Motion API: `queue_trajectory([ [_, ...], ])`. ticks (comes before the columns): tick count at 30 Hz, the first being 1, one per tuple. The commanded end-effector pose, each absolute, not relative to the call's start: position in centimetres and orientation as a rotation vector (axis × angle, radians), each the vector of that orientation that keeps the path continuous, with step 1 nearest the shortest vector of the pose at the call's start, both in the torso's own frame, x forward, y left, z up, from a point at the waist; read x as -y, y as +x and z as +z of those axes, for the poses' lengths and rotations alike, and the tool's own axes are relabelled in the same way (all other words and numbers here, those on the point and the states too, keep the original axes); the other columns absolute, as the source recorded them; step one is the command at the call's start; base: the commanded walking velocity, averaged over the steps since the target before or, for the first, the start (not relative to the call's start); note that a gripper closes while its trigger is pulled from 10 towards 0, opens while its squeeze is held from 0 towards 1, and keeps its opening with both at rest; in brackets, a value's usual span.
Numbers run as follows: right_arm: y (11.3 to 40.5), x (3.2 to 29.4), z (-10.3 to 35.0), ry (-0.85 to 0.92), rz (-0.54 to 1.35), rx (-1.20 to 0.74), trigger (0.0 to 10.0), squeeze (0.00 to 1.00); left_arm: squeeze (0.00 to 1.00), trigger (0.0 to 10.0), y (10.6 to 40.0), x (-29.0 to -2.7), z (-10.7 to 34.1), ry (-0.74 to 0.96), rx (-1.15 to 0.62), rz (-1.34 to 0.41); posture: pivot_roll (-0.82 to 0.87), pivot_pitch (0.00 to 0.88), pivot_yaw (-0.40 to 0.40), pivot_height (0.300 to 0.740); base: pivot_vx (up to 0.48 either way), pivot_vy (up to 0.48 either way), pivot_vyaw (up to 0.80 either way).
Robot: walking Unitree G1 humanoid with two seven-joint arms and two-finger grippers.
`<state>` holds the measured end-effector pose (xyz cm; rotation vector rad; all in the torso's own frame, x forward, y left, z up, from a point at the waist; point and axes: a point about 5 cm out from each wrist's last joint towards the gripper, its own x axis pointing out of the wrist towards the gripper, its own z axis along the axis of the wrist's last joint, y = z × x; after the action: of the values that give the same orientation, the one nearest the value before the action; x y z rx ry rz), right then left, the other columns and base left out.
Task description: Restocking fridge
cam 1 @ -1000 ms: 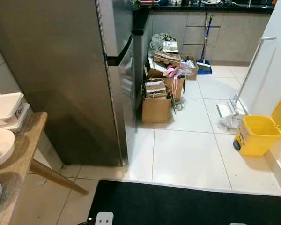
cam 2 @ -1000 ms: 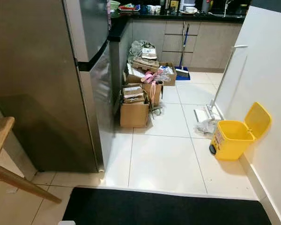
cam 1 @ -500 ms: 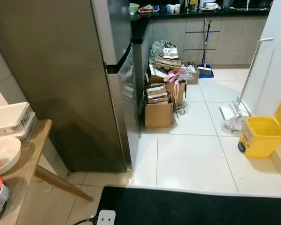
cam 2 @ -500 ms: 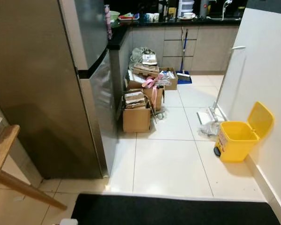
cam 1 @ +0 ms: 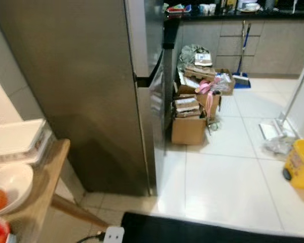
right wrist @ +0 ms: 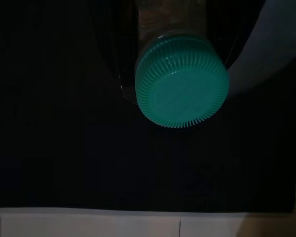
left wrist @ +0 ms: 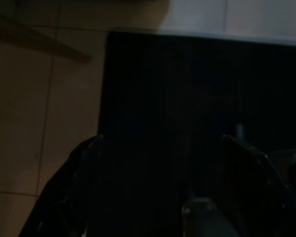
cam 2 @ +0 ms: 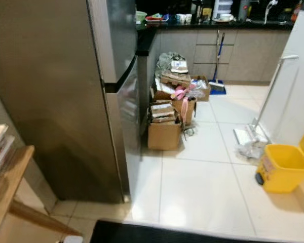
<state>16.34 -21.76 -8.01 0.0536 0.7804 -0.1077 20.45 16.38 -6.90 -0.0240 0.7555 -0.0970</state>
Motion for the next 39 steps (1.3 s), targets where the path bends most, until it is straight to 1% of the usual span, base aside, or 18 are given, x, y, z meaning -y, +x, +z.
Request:
queue_trajectory([
  [1,16.4,21.8,-8.0,0.056,-0.114,-0.776,10.0,0.00,0.00,10.0,20.1,-16.6,-7.1,-0.017,-0.768,-0.096,-0.04,0.109,0.054,0.740,0.382,0.000,0.00],
  [12,16.5,21.7,-8.0,0.059,-0.117,-0.778,10.0,0.00,0.00,10.0,20.3,-16.4,-7.0,-0.010,-0.763,-0.109,-0.04,0.108,0.059,0.740,0.366,0.000,0.00],
  [21,16.5,21.7,-8.0,0.058,-0.121,-0.778,10.0,0.00,0.00,10.0,20.7,-15.7,-6.7,0.022,-0.741,-0.173,-0.04,0.108,0.061,0.740,0.000,0.000,0.00],
  [28,16.5,21.8,-7.9,0.058,-0.122,-0.775,10.0,0.00,0.00,10.0,20.7,-15.4,-6.6,0.040,-0.730,-0.184,-0.04,0.107,0.061,0.740,0.000,-0.480,0.00],
  [32,16.6,21.9,-7.9,0.055,-0.122,-0.774,10.0,0.00,0.00,10.0,20.8,-15.3,-6.6,0.044,-0.726,-0.172,-0.05,0.107,0.060,0.740,0.000,-0.480,0.00],
  [36,16.6,22.0,-7.8,0.055,-0.122,-0.772,10.0,0.00,0.00,10.0,20.9,-15.8,-6.6,0.050,-0.731,-0.082,-0.05,0.106,0.059,0.740,0.000,0.000,0.00],
  [39,16.7,22.0,-7.8,0.055,-0.122,-0.769,10.0,0.00,0.00,10.0,21.0,-15.9,-6.5,0.054,-0.722,-0.079,-0.05,0.105,0.058,0.740,0.000,0.000,0.00],
])
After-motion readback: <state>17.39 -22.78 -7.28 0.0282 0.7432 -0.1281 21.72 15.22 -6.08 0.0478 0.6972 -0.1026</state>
